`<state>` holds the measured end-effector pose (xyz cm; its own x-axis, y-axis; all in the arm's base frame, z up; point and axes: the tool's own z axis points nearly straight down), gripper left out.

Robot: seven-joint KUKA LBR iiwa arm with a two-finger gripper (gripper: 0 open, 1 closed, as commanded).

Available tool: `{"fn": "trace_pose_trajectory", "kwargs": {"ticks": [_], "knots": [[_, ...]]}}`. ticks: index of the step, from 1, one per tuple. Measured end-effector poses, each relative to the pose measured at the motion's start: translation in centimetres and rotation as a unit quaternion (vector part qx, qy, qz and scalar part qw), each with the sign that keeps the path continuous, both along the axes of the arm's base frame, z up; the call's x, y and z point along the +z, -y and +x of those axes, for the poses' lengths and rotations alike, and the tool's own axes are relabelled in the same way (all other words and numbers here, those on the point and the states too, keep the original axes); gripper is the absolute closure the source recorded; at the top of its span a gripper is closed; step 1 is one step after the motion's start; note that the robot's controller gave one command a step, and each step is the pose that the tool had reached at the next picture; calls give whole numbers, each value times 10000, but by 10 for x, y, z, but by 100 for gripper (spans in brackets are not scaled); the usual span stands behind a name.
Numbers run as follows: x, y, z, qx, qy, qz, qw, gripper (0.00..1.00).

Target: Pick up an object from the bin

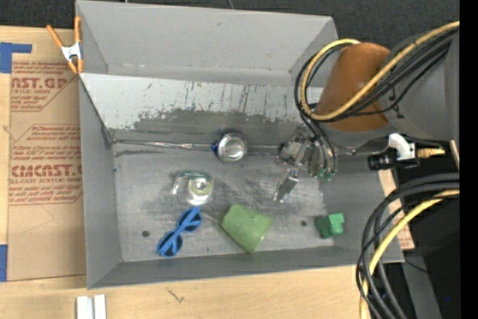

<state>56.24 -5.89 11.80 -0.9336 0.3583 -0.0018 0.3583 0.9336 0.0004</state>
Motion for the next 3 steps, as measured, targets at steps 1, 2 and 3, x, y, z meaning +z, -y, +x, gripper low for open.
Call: {"fn": "trace_pose_trajectory", "kwargs": {"ticks": [1, 2, 3], "knots": [[-38, -17, -30, 1036, -1, -2, 9946, 0], [-6, -64, -35, 4029, 8, 0, 9152, 0], [-7, -129, -20, 6530, 11, 5, 7574, 0]]}}
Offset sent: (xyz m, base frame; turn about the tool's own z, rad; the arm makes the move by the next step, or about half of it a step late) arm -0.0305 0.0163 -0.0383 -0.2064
